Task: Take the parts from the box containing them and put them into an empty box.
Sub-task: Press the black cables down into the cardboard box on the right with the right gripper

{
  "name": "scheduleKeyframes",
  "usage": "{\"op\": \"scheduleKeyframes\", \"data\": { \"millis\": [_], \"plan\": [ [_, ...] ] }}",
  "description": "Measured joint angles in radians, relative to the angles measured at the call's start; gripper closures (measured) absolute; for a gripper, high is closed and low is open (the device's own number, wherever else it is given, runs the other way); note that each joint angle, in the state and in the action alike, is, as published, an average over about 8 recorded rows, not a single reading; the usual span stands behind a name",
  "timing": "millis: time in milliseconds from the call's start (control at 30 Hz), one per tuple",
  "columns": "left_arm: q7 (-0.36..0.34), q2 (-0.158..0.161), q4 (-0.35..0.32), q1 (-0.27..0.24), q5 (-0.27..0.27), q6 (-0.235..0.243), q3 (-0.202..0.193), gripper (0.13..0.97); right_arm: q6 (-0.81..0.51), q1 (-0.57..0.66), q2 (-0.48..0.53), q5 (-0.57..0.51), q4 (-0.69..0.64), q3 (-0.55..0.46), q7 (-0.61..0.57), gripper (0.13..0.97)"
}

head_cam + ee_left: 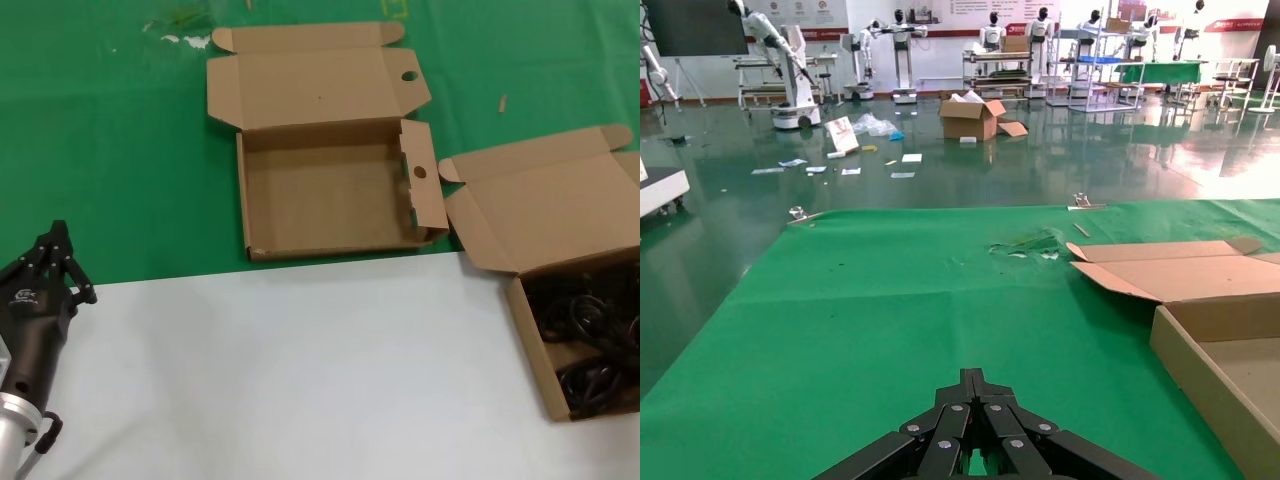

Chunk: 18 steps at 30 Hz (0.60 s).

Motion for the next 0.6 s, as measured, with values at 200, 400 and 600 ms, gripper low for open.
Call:
{"op": "scheduleKeyframes", "data": {
  "millis": [200,400,600],
  "plan": [
    [0.0,0.0,0.0,0.0,0.0,0.0,0.0,0.957,0.008,-0.001,-0.006,-0.004,-0.017,0.008,-0.008,0.587],
    [0.0,0.0,0.0,0.0,0.0,0.0,0.0,0.957,0.012,-0.004,-0.009,-0.005,-0.028,0.016,-0.015,0.723],
    [0.0,0.0,0.0,0.0,0.0,0.0,0.0,0.957,0.014,-0.006,-0.01,-0.004,-0.037,0.022,-0.023,0.811]
  ]
}}
